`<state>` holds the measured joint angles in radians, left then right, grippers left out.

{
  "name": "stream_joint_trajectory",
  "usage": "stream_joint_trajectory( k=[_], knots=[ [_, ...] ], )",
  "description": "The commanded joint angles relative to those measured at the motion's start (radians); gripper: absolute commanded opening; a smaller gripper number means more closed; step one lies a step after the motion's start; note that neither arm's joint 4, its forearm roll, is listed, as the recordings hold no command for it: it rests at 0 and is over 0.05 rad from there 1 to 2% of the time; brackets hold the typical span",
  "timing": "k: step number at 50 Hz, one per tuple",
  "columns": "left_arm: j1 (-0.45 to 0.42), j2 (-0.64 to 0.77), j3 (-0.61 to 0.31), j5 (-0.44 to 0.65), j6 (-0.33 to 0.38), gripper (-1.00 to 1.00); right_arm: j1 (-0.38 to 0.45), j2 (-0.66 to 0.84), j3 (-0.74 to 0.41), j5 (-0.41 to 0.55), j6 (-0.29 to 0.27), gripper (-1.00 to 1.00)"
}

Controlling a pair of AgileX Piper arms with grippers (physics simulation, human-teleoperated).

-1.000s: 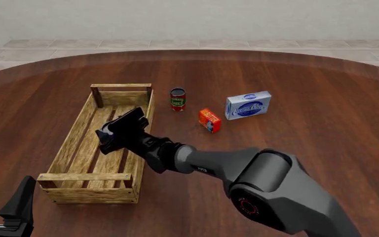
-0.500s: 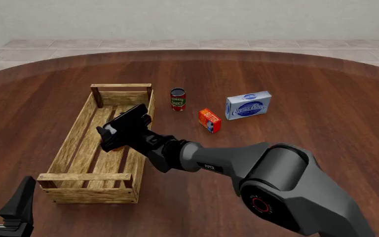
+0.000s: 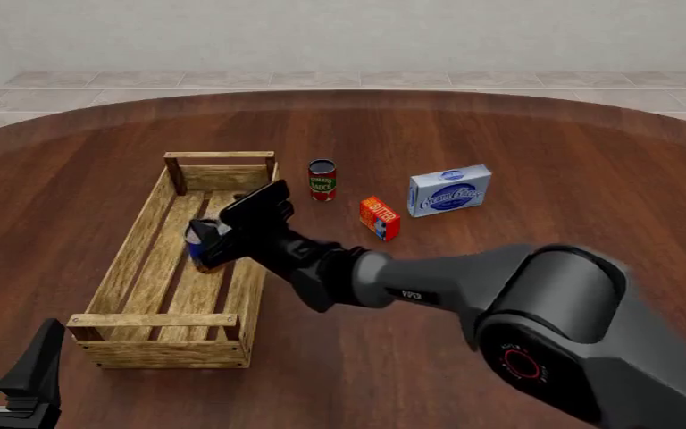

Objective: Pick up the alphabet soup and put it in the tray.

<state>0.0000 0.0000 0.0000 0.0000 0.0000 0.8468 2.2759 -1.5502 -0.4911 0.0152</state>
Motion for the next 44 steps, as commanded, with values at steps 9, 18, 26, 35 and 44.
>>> stream_joint_trajectory(
  k=[9, 18, 26, 35, 44],
  knots=[
    [0.000, 0.000, 0.000, 0.000, 0.000, 1.00, 0.027, -0.141, 0.142, -0.054, 0.005, 1.00],
    [0.000, 0.000, 0.000, 0.000, 0.000, 1.00, 0.028, -0.298, 0.355, -0.186, 0.006, 1.00],
    [0.000, 0.000, 0.000, 0.000, 0.000, 1.00, 0.025, -0.417, 0.528, -0.256, 0.023, 1.00],
    [0.000, 0.000, 0.000, 0.000, 0.000, 1.00, 0.032, -0.486, 0.551, -0.232, 0.013, 1.00],
    [0.000, 0.000, 0.000, 0.000, 0.000, 1.00, 0.041, -0.522, 0.576, -0.228, 0.011, 1.00]
  ],
)
